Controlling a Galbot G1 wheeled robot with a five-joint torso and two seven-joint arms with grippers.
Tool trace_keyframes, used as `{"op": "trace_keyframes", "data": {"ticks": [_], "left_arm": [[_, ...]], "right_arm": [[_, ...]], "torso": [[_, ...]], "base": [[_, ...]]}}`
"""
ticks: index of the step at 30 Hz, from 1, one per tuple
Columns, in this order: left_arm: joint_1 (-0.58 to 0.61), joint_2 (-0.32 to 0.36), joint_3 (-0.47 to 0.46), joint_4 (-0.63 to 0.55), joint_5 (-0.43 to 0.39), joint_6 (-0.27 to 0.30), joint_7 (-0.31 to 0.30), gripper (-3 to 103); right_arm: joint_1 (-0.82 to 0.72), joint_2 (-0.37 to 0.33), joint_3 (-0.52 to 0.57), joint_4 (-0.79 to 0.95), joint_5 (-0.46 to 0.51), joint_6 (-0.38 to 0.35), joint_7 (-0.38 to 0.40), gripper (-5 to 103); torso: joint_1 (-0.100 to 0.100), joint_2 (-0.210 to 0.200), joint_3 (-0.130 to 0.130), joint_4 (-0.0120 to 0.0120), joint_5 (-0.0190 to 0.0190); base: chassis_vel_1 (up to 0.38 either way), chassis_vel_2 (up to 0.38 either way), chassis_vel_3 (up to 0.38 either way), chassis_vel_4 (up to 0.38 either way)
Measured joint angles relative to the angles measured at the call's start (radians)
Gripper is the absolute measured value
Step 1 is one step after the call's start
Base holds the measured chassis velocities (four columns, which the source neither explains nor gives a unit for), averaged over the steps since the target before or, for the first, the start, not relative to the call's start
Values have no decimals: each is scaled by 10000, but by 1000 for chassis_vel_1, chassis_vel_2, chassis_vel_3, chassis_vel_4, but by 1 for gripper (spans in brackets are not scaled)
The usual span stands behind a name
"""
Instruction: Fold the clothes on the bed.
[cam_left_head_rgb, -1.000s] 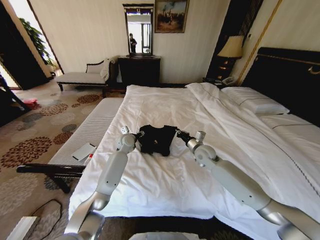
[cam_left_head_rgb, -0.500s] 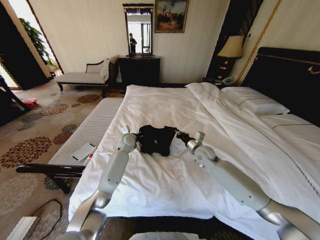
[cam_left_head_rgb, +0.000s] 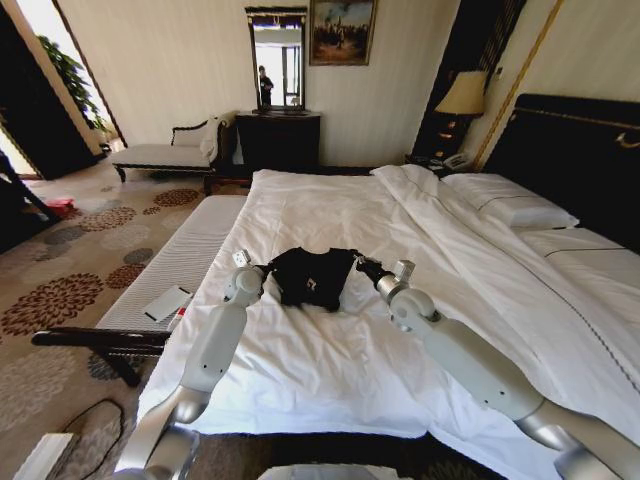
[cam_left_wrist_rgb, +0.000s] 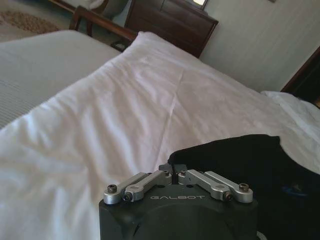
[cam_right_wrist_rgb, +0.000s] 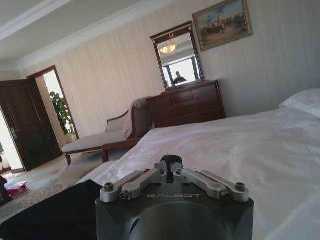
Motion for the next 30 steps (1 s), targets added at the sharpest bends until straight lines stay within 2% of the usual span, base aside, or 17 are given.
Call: {"op": "trace_keyframes", "data": {"ticks": [2,3,6,7,13,17,18,21,22,23,28,30], "left_arm": [[175,614,-239,-673,24,-74,295,0],[175,614,-239,-673,24,-74,295,0],[520,1338,-699,-1957,-280,-140,548,0],[701,1598,-947,-2566,-575,-167,585,0],[1116,2152,-1665,-3832,-1412,-273,645,0],[1727,3076,-2735,-5108,-2414,-562,857,0],[1727,3076,-2735,-5108,-2414,-562,857,0],[2109,3750,-3490,-5748,-2898,-675,968,0],[2265,4189,-3892,-6092,-3164,-770,972,0],[2265,4189,-3892,-6092,-3164,-770,972,0],[2603,5351,-5027,-6896,-4015,-1121,926,0],[2655,5458,-5191,-6993,-4174,-1137,913,0]], "right_arm": [[-90,-357,314,339,0,155,-270,1],[-90,-357,314,339,0,155,-270,1],[-396,-898,886,942,31,494,-809,1],[-587,-1108,1169,1220,67,681,-1040,1],[-1253,-1598,2084,2001,339,1222,-1718,1],[-1847,-2090,2778,2866,631,2111,-2275,1],[-1847,-2090,2778,2866,631,2111,-2275,1],[-1799,-2237,2905,3269,973,2413,-2383,1],[-1654,-2348,2978,3505,1263,2539,-2430,1],[-1654,-2348,2978,3505,1263,2539,-2430,1],[-1031,-2845,3196,4161,1948,2816,-2630,1],[-969,-2941,3234,4261,2022,2844,-2660,1]], "torso": [[0,0,0,1,0],[0,0,0,1,0],[-1,0,-1,0,0],[-1,1,-1,-1,0],[-1,1,-1,-3,1],[-2,1,-2,-4,0],[-2,1,-2,-4,0],[-2,1,-2,1,2],[-2,1,-2,3,1],[-2,1,-2,3,1],[-2,1,-2,1,0],[-1,1,-1,-1,1]], "base": [[0,0,0,0],[0,0,0,0],[0,0,0,0],[0,0,0,0],[0,0,0,0],[0,0,0,0],[0,0,0,0],[0,0,0,0],[0,0,0,0],[0,0,0,0],[0,0,0,0],[0,0,0,0]]}}
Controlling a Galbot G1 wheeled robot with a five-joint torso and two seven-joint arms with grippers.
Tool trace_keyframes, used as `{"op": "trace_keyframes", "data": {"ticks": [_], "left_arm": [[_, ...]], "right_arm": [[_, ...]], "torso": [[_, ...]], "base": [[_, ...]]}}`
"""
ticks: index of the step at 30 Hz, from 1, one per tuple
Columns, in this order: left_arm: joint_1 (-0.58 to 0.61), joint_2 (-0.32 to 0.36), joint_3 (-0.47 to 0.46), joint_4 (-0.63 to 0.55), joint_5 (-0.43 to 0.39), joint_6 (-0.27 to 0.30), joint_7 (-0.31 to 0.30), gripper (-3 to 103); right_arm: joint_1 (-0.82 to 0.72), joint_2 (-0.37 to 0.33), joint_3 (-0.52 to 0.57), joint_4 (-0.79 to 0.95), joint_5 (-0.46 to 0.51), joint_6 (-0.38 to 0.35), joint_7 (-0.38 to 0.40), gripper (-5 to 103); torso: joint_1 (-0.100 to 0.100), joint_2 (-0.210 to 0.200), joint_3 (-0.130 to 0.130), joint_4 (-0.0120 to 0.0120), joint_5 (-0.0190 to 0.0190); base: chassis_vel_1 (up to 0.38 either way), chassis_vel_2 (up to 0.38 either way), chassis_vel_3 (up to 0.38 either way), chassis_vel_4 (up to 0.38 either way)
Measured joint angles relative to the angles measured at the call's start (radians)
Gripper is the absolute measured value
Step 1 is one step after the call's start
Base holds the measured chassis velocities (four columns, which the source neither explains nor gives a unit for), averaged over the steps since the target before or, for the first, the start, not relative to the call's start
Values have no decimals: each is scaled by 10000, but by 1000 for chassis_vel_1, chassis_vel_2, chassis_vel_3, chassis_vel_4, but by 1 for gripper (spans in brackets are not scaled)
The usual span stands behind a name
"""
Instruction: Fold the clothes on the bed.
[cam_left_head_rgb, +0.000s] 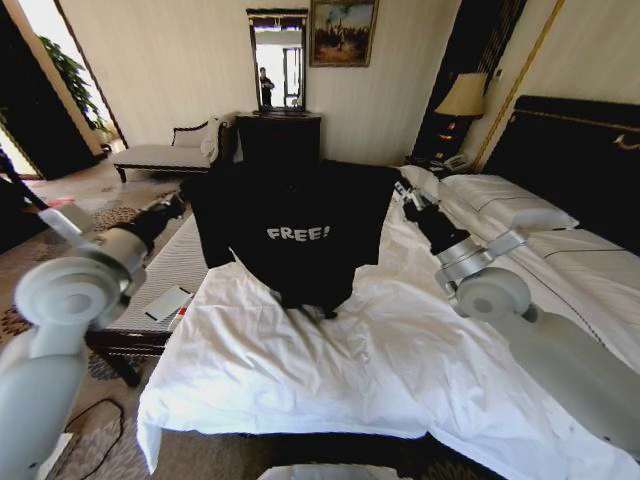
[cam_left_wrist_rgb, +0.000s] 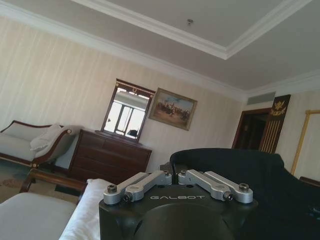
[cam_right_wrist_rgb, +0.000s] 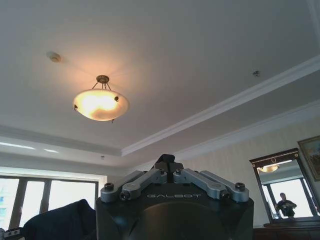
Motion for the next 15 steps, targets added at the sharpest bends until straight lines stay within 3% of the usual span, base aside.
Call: {"op": "trace_keyframes", "data": {"ticks": [3,15], "left_arm": [[230,348,-660,-423,-629,-16,-32,0],[1088,914,-2672,-1077,-1725,40,-95,0]], "right_arm": [[101,-406,289,365,309,44,-139,1],[-254,-1122,1661,1059,1087,75,-126,1]], "torso": [[0,0,1,-1,0],[1,0,1,-1,1]], "base": [[0,0,0,0],[0,0,0,0]]}}
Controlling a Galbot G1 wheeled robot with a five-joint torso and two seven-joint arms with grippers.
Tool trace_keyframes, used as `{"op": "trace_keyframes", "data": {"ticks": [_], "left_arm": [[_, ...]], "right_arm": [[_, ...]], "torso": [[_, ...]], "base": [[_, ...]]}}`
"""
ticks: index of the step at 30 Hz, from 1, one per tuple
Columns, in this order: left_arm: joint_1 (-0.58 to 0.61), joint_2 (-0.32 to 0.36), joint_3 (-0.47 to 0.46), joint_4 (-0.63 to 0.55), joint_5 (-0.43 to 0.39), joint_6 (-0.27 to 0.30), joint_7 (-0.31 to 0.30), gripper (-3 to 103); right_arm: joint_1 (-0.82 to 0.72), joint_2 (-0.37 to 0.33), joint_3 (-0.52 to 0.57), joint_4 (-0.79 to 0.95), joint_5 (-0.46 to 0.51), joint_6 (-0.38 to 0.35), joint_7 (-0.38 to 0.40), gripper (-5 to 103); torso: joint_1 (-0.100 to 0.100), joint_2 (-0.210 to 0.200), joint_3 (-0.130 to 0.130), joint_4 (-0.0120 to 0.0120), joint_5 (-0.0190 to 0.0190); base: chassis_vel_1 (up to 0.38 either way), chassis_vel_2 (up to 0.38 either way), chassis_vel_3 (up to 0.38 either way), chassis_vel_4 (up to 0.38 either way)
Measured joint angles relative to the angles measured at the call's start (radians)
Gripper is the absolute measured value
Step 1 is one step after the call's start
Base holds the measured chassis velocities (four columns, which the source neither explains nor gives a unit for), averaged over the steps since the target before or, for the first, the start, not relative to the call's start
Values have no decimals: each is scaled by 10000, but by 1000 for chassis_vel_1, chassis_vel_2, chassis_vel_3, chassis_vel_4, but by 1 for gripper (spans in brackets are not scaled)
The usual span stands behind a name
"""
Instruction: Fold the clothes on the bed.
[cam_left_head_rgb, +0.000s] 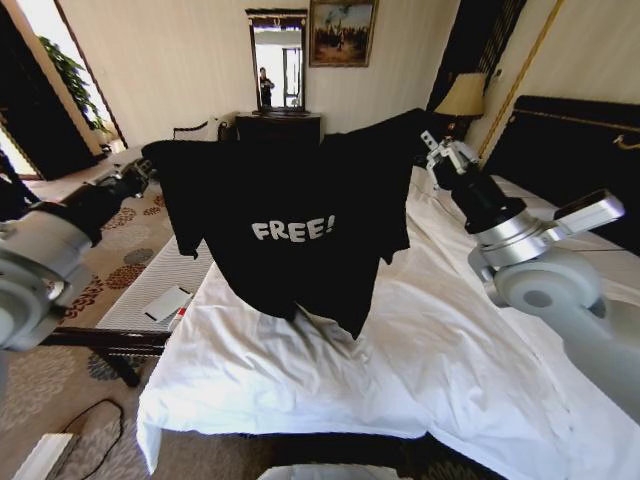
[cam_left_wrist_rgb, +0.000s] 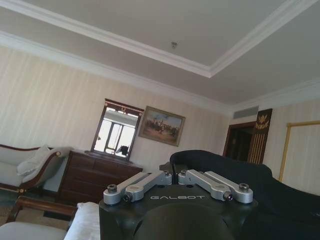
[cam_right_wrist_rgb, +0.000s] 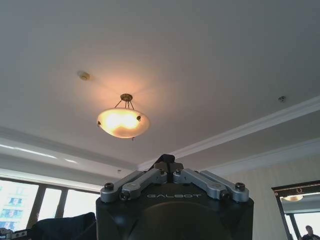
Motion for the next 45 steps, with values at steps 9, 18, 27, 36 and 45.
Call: {"op": "trace_keyframes", "data": {"ticks": [9,18,27,36,45], "left_arm": [[783,634,-2405,-488,-1578,-43,227,0],[2957,821,-5664,-1047,-3359,-125,904,0],[4332,249,-6869,-1034,-3885,385,634,0],[4504,-437,-4061,-1002,-1951,1335,-236,0],[4009,-280,-753,-809,449,1455,58,0]], "right_arm": [[-1026,-485,1699,693,751,-1,65,1],[-3633,-730,4684,2246,1123,-194,90,1],[-5204,-438,5380,2392,883,-953,1461,1],[-5209,-49,3073,2347,-87,-2920,4094,1],[-4678,489,605,908,-1404,-3471,3260,1]], "torso": [[0,1,0,2,0],[-1,1,-1,0,0],[-1,1,1,1,1],[0,-2,2,0,-4],[0,-2,1,1,2]], "base": [[0,0,0,0],[0,0,0,0],[0,0,0,0],[0,0,0,0],[0,0,0,0]]}}
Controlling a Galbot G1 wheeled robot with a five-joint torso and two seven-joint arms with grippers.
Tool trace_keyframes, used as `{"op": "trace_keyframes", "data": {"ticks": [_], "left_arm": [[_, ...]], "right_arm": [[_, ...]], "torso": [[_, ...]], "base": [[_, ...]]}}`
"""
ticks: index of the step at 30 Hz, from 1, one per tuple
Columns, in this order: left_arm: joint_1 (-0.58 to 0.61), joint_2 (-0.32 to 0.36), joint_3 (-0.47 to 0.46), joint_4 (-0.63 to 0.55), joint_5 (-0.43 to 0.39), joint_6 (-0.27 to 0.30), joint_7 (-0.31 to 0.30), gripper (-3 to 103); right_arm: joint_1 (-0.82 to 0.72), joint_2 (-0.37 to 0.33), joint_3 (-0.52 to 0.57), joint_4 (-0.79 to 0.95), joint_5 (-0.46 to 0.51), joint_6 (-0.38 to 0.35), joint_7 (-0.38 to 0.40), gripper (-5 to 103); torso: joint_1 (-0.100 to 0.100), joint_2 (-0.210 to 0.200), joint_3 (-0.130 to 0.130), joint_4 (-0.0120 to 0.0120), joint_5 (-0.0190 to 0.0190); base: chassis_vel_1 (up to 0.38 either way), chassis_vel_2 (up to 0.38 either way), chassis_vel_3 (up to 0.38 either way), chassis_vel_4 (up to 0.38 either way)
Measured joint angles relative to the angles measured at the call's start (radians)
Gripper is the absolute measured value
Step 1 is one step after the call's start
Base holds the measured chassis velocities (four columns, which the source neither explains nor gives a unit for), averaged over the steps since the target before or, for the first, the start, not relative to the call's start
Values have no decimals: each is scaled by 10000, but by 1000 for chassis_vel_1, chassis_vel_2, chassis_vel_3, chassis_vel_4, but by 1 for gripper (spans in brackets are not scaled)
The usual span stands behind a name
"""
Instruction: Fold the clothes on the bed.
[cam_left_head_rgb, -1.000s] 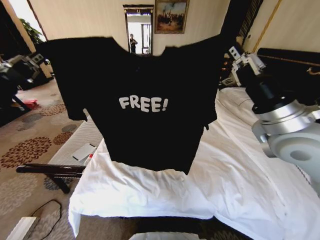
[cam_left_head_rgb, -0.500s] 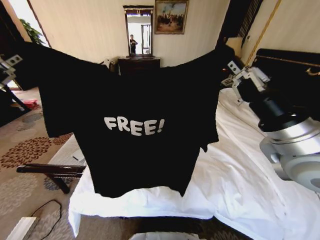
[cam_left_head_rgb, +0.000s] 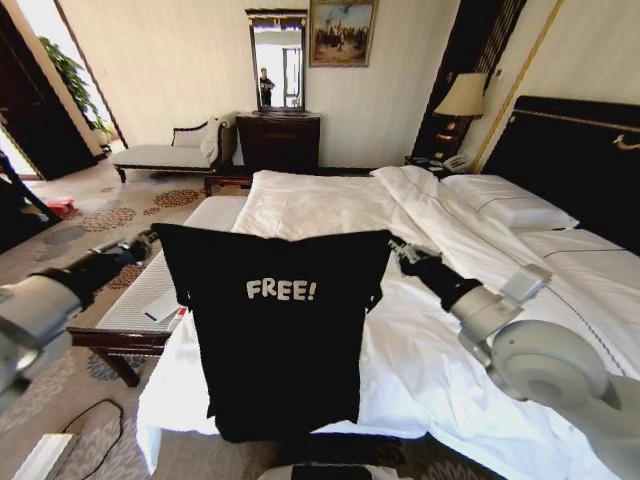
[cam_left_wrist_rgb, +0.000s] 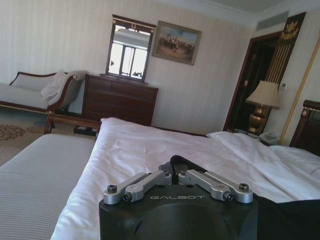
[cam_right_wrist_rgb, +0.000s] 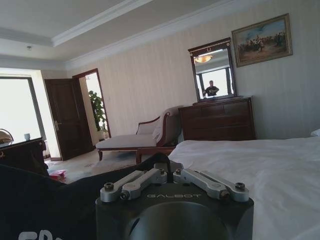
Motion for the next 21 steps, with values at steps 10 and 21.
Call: {"op": "trace_keyframes", "data": {"ticks": [10,21], "left_arm": [[-1955,-203,3288,2463,2445,-173,467,0],[-4767,-1242,6444,5581,3721,-410,447,0]], "right_arm": [[2922,1064,-3665,-2461,-692,429,-607,1],[6440,2995,-6848,-5740,-1201,534,-399,1]], "torso": [[1,-1,1,-1,-4],[2,-1,2,2,-4]], "base": [[0,0,0,0],[0,0,0,0]]}}
